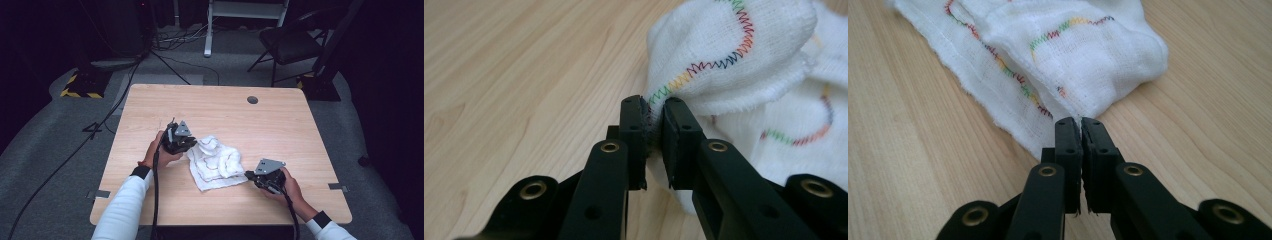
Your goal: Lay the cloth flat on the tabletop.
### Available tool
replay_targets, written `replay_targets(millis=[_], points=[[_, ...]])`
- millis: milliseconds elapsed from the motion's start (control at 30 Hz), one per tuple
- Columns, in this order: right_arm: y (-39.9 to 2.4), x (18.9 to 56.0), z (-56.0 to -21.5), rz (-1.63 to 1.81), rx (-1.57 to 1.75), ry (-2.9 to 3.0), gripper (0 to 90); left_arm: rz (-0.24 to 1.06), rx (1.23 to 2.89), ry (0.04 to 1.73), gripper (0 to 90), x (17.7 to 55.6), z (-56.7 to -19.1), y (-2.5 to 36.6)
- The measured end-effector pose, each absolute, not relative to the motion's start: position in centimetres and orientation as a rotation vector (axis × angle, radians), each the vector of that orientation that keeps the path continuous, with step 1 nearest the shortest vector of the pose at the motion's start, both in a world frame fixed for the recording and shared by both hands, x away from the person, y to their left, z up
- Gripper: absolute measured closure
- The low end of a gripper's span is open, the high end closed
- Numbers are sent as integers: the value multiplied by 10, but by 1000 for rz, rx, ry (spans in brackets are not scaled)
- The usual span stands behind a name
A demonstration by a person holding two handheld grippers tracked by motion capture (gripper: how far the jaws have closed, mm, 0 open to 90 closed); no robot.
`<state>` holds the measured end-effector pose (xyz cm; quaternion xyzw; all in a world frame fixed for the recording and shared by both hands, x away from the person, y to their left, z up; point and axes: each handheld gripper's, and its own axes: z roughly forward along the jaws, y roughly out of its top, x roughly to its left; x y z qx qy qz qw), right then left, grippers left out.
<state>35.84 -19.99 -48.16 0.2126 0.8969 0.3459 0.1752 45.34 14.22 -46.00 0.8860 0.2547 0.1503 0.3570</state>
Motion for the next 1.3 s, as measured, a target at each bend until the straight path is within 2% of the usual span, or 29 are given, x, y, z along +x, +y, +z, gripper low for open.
replay_targets(millis=[167, 233, 300, 367, 533, 600, 700, 767, 867, 900, 933, 1000, 1033, 1167, 1300], points=[[-200, 359, -481, 982, 605, 2537, 818, 397, 2302, 730, 785, 453, -468, 162], [-199, 359, -480, 987, 606, 2525, 731, 400, 2291, 746, 760, 451, -467, 168], [-198, 358, -478, 1013, 599, 2516, 687, 390, 2278, 745, 739, 448, -466, 173], [-195, 358, -476, 1041, 580, 2511, 637, 370, 2269, 730, 668, 445, -465, 173], [-179, 359, -473, 1069, 540, 2527, 554, 317, 2250, 693, 360, 440, -462, 153], [-172, 359, -473, 1081, 513, 2529, 528, 320, 2264, 675, 300, 439, -464, 143], [-157, 359, -474, 1085, 467, 2547, 504, 315, 2295, 651, 275, 442, -469, 127], [-148, 360, -476, 1077, 447, 2559, 498, 334, 2330, 657, 289, 445, -473, 117], [-138, 365, -482, 1051, 448, 2589, 498, 345, 2346, 644, 425, 450, -477, 113], [-138, 365, -482, 1051, 448, 2589, 498, 345, 2346, 644, 497, 450, -477, 113], [-134, 367, -486, 1019, 441, 2610, 526, 341, 2339, 655, 597, 454, -477, 117], [-132, 367, -489, 983, 433, 2617, 573, 349, 2328, 658, 682, 457, -476, 122], [-132, 367, -489, 991, 434, 2619, 627, 355, 2328, 659, 724, 459, -475, 126], [-139, 369, -486, 982, 460, 2590, 815, 370, 2288, 709, 823, 463, -471, 140], [-155, 371, -475, 1009, 496, 2536, 856, 406, 2270, 716, 893, 464, -467, 153]])
